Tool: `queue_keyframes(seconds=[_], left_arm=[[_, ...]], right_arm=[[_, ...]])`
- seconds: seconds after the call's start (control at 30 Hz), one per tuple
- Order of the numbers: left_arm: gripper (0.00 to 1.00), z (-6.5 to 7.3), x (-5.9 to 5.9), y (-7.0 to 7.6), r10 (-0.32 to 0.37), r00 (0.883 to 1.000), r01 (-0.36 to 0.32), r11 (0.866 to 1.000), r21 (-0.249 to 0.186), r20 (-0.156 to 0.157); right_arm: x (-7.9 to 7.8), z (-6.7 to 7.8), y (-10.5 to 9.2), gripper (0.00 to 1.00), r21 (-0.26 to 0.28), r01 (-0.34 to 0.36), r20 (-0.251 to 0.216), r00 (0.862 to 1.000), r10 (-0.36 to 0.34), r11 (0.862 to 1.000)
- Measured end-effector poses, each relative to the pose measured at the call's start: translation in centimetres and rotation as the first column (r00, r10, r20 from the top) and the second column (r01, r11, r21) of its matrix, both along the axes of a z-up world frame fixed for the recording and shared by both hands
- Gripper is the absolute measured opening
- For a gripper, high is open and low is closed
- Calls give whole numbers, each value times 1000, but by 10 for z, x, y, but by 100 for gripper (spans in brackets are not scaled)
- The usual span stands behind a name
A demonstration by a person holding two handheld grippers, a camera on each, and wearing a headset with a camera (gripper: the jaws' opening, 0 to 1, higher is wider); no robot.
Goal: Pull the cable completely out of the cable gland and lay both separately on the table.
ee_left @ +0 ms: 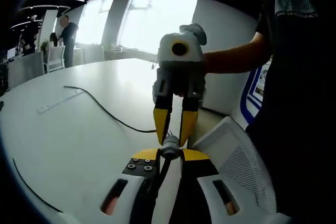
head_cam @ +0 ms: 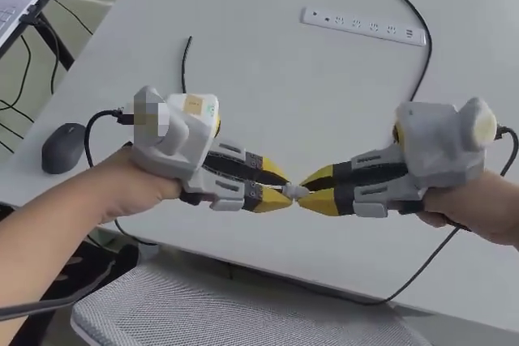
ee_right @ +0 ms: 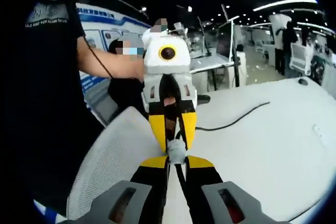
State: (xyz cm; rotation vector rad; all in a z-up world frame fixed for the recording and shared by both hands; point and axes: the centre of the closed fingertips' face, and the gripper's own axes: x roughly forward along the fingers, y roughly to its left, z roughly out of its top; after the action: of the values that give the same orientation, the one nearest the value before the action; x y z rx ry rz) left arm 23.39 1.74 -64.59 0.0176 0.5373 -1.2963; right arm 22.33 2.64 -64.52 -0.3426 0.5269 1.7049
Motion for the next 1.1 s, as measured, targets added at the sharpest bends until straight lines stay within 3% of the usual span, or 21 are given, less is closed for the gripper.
queue_keyframes(seconds=[0.03,0.1,0.13,0.17,0.23,0.47,0.7,0.83,0.97,1.1], left_arm=[[15,0,-1,0,6,1000,-7,1000,-6,-19],[15,0,-2,-1,14,999,-15,1000,-17,-45],[15,0,-2,-1,23,998,-24,1000,-20,-61],[15,0,-2,0,24,998,-25,999,-23,-64],[15,2,-3,0,27,998,-29,999,-32,-63],[15,2,-3,-3,29,998,-31,999,-28,-46],[15,2,-3,-5,24,999,-25,1000,-12,-28],[15,4,-2,-6,28,999,-28,999,-18,-24],[15,6,0,-8,36,999,-37,999,-23,-23],[15,7,3,-8,44,999,-45,999,-21,-11]], right_arm=[[-2,-2,-1,7,-27,-16,75,997,18,1000],[-4,-3,0,7,-39,-28,150,988,33,999],[-4,-3,0,7,-45,-28,209,977,37,999],[-4,-3,1,7,-46,-23,238,971,34,999],[-2,-3,-2,7,-44,-2,274,962,14,999],[1,-5,-5,7,-49,24,320,947,-7,998],[3,-7,-6,8,-69,38,318,948,-14,997],[5,-6,-6,8,-73,66,294,955,-42,995],[12,-4,-8,16,-69,166,189,970,-150,984],[20,9,-16,16,-14,253,110,962,-250,967]])
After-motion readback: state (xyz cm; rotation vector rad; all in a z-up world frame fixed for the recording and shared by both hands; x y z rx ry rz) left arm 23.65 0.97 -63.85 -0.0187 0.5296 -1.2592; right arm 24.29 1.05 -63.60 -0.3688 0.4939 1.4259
